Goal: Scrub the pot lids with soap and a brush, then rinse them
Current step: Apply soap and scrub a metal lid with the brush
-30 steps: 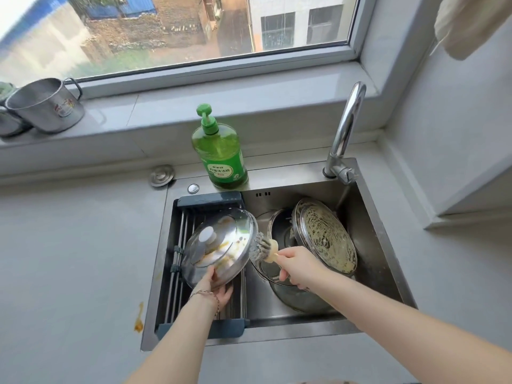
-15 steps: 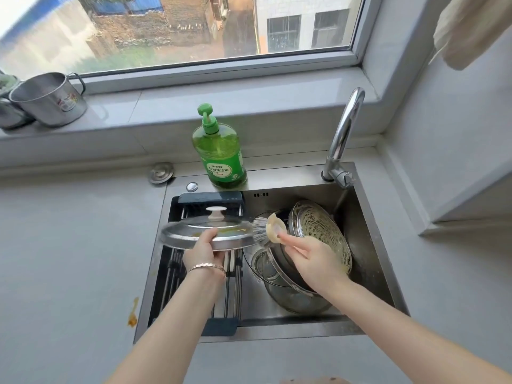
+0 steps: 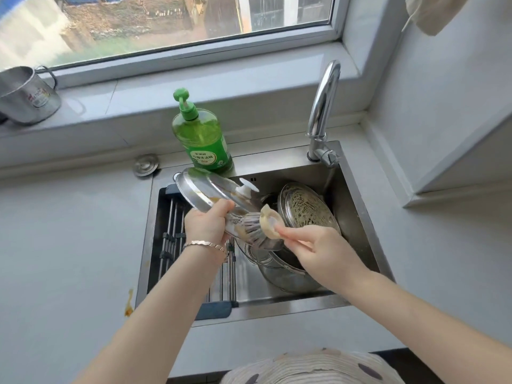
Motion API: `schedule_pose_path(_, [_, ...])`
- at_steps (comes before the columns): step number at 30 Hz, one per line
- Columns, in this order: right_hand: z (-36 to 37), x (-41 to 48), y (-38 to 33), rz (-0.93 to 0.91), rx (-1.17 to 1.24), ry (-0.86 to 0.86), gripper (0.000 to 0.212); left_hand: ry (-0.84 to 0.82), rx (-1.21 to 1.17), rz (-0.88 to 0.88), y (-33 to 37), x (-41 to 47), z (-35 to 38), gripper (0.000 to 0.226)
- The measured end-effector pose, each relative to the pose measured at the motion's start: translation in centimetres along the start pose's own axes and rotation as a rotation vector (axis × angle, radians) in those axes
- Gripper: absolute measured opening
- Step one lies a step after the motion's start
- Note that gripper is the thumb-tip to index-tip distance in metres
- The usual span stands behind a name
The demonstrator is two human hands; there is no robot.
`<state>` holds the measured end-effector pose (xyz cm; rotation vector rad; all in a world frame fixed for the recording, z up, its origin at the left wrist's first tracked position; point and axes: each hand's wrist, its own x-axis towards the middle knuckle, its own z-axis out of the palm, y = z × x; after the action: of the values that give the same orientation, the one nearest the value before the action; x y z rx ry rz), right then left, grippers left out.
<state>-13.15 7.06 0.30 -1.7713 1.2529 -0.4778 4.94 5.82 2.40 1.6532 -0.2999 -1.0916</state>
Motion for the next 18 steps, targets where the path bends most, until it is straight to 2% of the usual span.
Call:
schedule_pose_path(2, [0.1, 0.4, -0.9, -0.038, 0.007, 0.016, 0.029, -0.018, 0.019, -0.046, -0.3, -0.3, 0.4, 0.017])
schedule_pose_path(4, [-0.3, 1.8, -0.3, 0.046, -0.002, 0.028, 0.03, -0.037, 0.04, -0.058, -0.6, -0.2, 0.5, 0.02])
schedule_pose_path(7, [-0.9, 1.1, 1.4, 0.18, -0.041, -0.047, 0.031, -0.075, 0.134, -0.005, -0.3, 0.1, -0.1, 0.027])
schedule_pose_path(11, [-0.1, -0.5, -0.1, 0.112, 0.072, -0.084, 0.031, -0.187, 0.28, 0.083, -0.5, -0.8, -0.3, 0.018])
schedule_pose_path(14, [-0.8, 1.6, -0.1, 0.164, 0.068, -0.016, 0.03, -0.273, 0.317, 0.09, -0.9, -1.7, 0.0, 0.015])
schedule_pose_path(18, [-0.7, 0.2, -0.1, 0.191, 0.106, -0.073, 0.031, -0.312, 0.36, 0.126, -0.7, -1.2, -0.8, 0.013])
